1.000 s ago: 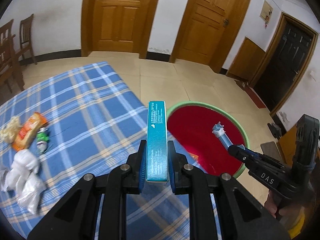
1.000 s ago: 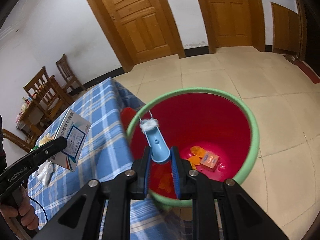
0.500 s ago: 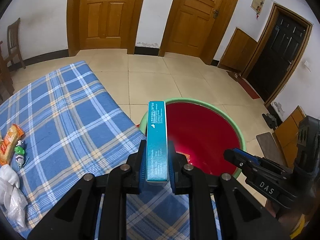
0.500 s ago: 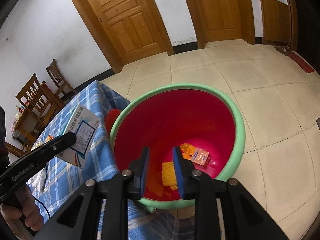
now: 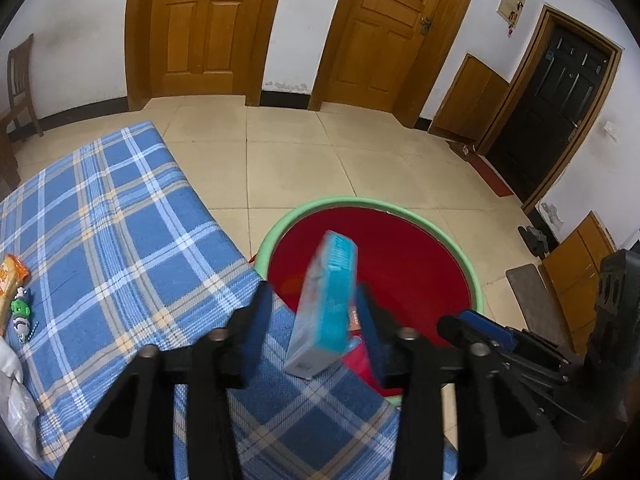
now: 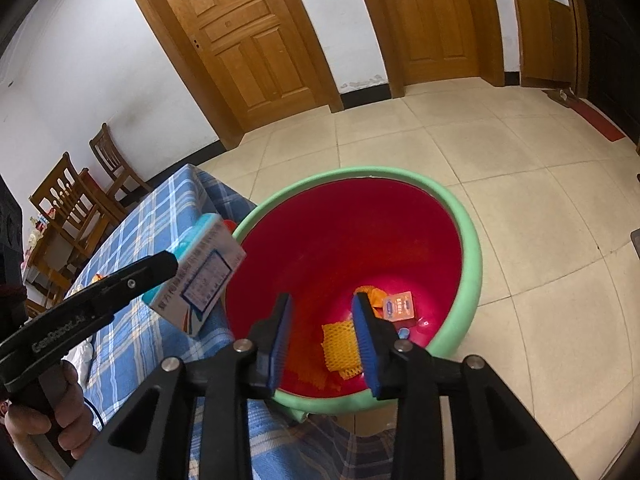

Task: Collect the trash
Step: 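Lower the medicine box into the red bin and open the left tool, then move both tools back over the table toward the green toy and tissue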

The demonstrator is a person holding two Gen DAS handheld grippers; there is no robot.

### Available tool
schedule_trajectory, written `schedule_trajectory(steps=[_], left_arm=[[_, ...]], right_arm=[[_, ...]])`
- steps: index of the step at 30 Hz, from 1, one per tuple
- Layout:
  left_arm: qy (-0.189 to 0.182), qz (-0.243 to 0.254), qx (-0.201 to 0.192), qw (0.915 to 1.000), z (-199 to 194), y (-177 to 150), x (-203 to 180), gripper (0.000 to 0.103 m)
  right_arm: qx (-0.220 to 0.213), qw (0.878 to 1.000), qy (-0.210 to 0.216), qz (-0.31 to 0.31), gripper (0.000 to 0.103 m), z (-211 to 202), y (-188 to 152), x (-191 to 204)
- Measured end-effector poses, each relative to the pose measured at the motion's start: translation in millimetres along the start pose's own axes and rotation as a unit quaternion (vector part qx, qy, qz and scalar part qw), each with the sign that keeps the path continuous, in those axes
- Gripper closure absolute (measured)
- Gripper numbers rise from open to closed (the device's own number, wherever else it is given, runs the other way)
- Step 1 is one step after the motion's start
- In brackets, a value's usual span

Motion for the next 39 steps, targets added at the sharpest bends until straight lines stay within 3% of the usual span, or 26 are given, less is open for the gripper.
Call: schedule_trajectory(steps=[10, 21, 28, 39], left_arm=[[0.013, -0.021, -0.009, 0.9997, -16, -1, 14, 0.056], [0.064, -0.064, -0.017, 0.9958, -54, -18, 56, 0.056], [0.101, -0.088, -0.032, 0.9905, -86, -29, 88, 0.056], [0.156, -0.132, -0.059, 0.9771, -132, -40, 142, 0.056]], right_arm=[[-0.003, 1.0, 0.002, 0.004, 0.067, -3, 1, 1], [-0.006, 1.0, 0.022, -0.005, 0.047, -10, 0, 18], [-0.006, 0.999, 0.034, -0.016, 0.036, -13, -2, 39], [-0.007, 0.996, 0.062, -0.056, 0.033, -16, -1, 85]])
Point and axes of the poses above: each gripper's, at about its wrist camera, not at the fingertips, and z roughly the way its jaws point, x to its left, y to its top, the point moved 9 cm from there along z, roughly the way its jaws point, and after that the axes turned 9 degrees about -x, right-handed, at the moved point
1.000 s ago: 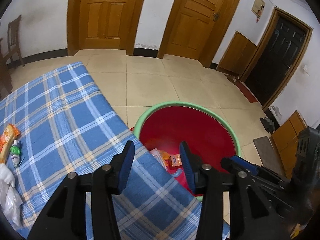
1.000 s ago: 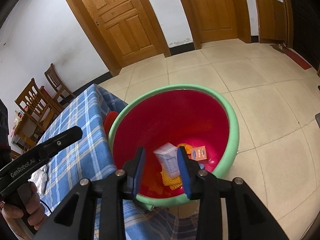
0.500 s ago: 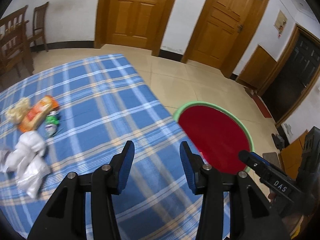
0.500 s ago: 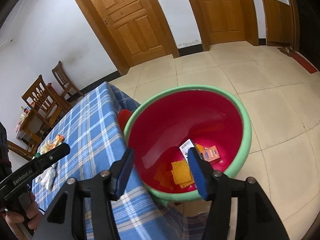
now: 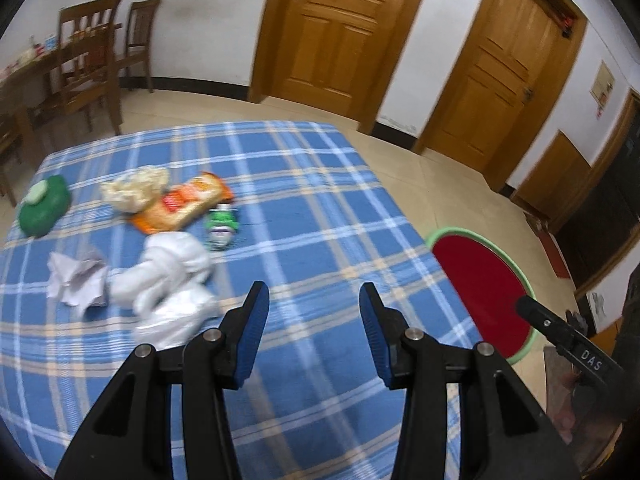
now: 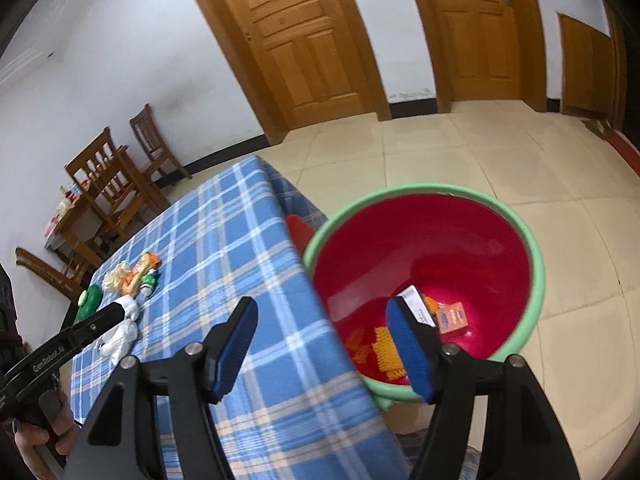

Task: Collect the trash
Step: 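Move both tools back over the table toward the green toy and tissue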

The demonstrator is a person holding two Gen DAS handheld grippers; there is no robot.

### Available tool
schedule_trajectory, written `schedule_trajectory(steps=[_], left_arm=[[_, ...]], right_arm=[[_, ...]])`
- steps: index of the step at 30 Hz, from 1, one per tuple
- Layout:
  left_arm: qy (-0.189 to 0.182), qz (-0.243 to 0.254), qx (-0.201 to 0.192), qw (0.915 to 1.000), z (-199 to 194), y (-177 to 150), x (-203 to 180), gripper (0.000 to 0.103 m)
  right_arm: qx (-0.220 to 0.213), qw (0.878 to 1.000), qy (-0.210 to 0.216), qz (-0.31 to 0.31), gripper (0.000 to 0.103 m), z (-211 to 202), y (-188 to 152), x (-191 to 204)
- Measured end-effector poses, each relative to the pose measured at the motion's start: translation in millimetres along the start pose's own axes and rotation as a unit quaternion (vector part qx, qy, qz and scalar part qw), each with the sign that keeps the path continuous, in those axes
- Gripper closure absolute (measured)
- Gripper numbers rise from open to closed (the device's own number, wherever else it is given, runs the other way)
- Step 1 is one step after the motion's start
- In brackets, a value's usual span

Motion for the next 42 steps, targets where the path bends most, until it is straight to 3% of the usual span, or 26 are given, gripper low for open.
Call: schedule_trajectory(steps=[9, 21, 42], left_arm=[[0.05, -0.04, -0.028, 0.9975, -21, 9, 62, 0.055], [0.119, -0.093, -0.045, 0.9875, -34, 10, 145, 0.051], [0.154, -0.135, -0.024, 0.9786, -11, -5, 202, 0.043]], right_arm=[[0.014, 0.999, 0.031, -0.04, 0.033, 13, 1, 46], [0.037, 0.995, 0.06, -0.072, 0.032, 37, -4, 99], [0.077, 0.987, 0.092, -0.112, 0.028, 91, -13, 163]])
Point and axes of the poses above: each gripper's, at about its wrist camera, not at the fingertips, and z roughly the way its jaws point, x to its left, y to its top, the point moved 9 cm from there along z, roughly the way its jaws point, and after that the axes turned 9 degrees about -x, right-handed, at the moved point
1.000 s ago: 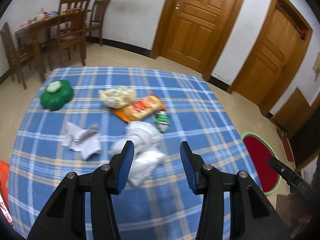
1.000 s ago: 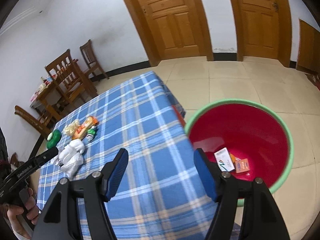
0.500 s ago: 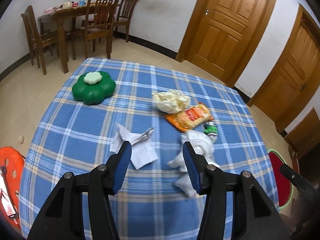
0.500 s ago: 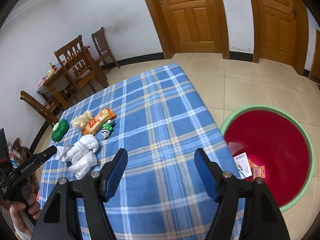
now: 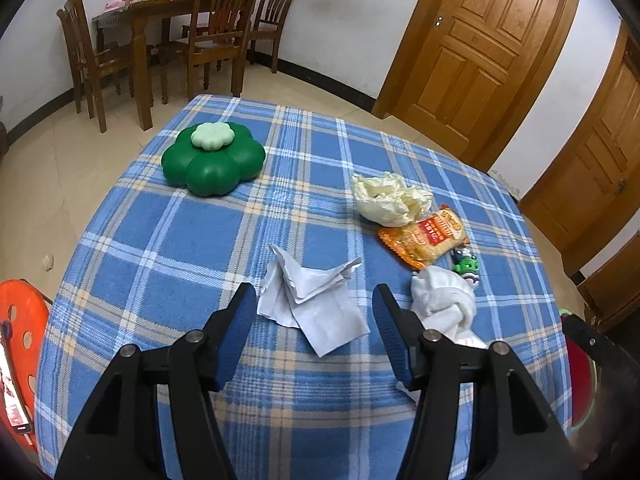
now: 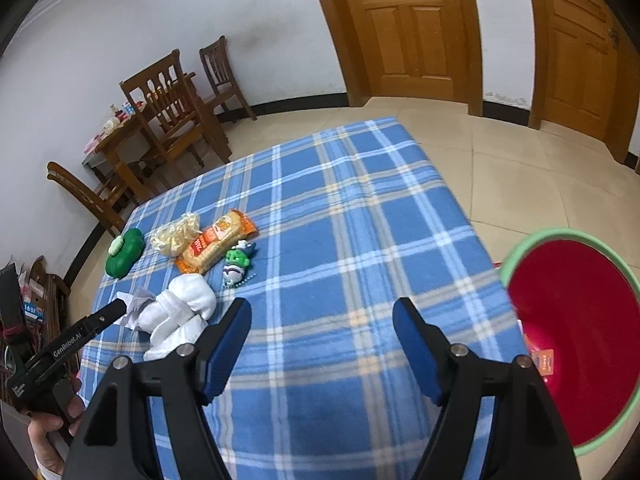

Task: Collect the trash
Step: 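Move both tools back over the table toward the green toy and tissue, then grasp the green toy figure with the right tool while the left tool grasps white tissue paper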

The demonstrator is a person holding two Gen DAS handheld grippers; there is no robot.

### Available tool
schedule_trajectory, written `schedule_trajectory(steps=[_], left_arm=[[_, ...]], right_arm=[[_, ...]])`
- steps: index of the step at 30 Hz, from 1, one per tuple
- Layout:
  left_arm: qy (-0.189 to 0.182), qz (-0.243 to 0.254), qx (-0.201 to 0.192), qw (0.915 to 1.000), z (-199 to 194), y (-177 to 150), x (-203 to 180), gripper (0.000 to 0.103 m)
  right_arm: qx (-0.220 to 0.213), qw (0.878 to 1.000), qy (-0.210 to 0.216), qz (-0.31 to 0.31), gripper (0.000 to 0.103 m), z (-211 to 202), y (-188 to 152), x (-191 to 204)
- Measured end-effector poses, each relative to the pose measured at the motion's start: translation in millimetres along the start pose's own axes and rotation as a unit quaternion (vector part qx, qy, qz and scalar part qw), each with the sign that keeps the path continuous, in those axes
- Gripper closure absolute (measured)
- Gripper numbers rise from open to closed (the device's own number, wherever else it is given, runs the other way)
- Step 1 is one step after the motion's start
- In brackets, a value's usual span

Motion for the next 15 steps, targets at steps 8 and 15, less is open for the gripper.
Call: schedule_trajectory(steps=[8, 15], left_arm=[[0.007, -0.01, 0.012, 0.9999, 17, -4, 12, 0.042], [0.005, -0.009, 0.016, 0.9998, 26, -7, 15, 0.042]], right_arm=[[0.019, 0.999, 0.017, -0.025, 0.028, 33, 3, 31], [0.029, 0.998, 0.025, -0.046, 0.028, 62, 7, 54]])
Point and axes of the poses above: each gripper's, at about its wrist camera, not at the fingertips, and z roughly the way its jaws point, x to its left, y to its top, the point moved 9 cm from there along z, roughly the way its jaws point, and after that the axes turned 9 degrees about -x, right-handed, at the moved point
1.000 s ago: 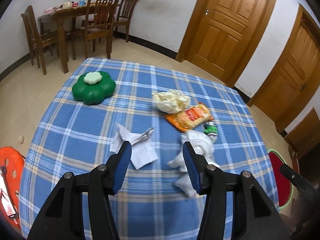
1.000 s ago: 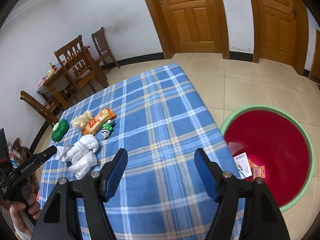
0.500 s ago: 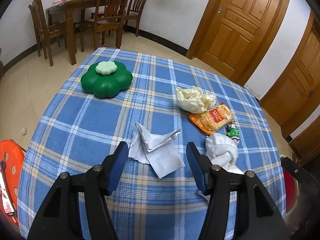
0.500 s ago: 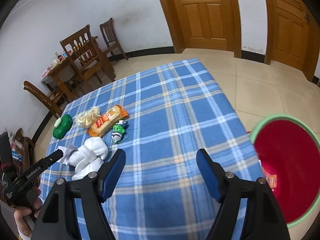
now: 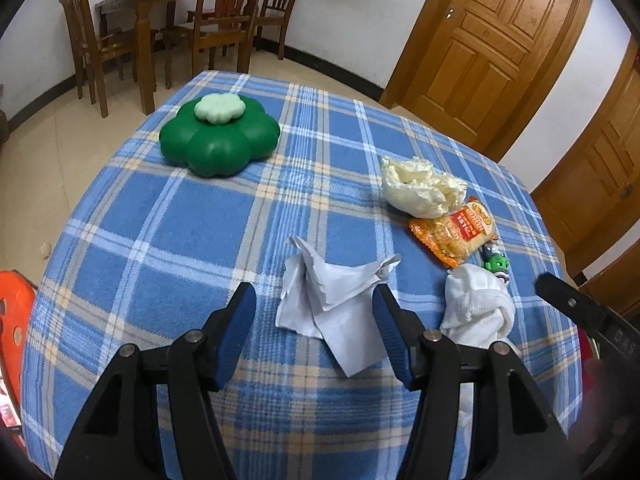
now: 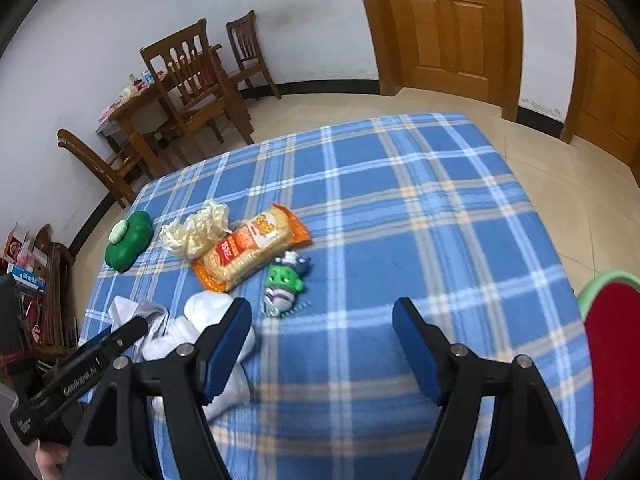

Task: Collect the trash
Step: 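Grasp the green toy figure with the right tool while the left tool grasps white tissue paper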

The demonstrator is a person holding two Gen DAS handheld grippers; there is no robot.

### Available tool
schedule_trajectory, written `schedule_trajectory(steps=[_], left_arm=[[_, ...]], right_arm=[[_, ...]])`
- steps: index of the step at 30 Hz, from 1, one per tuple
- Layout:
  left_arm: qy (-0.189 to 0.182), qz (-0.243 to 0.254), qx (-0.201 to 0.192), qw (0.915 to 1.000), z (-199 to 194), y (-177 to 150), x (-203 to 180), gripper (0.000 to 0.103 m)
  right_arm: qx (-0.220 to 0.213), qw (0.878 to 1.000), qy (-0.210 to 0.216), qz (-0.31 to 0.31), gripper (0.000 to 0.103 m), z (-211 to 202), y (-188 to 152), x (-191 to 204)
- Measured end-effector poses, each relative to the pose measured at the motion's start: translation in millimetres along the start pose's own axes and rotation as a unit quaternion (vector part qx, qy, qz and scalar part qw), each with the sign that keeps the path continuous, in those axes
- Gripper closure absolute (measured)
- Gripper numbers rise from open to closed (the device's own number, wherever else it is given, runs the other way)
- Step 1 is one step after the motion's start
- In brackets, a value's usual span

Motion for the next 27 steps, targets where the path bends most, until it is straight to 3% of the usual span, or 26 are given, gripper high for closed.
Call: schedule_trajectory(steps=[7, 13, 19, 24, 27], left_arm=[[-0.005, 0.016, -0.01, 0.9998, 1, 1, -3, 0.042], [-0.006, 0.028, -0.015, 0.9995, 2, 2, -4, 0.043], [-0.017, 0.026, -0.016, 0.9994, 3, 2, -9, 0.063], [-0.027, 0.023, -0.014, 0.9993, 2, 0, -10, 0.079], [-0.035, 0.023, -0.014, 0.999, 1, 0, -12, 0.085]], right_arm=[[0.013, 1.0, -0.003, -0.024, 0.029, 24, 0, 13], [0.026, 0.999, -0.003, -0.024, 0.044, 35, -7, 13], [0.015, 0.999, -0.005, -0.036, 0.057, 35, -7, 13], [0.015, 0.999, 0.004, -0.04, 0.079, 34, -10, 17], [0.014, 0.999, 0.01, -0.037, 0.08, 33, -11, 17]])
Point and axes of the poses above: each gripper's, at about its wrist camera, not at the fingertips, and z roughly the way its jaws point, x to its left, y to its top, the point moved 9 cm from there along z, roughly the way its jaws point, and after that the axes turned 9 degrees about -x, right-handed, at the moved point
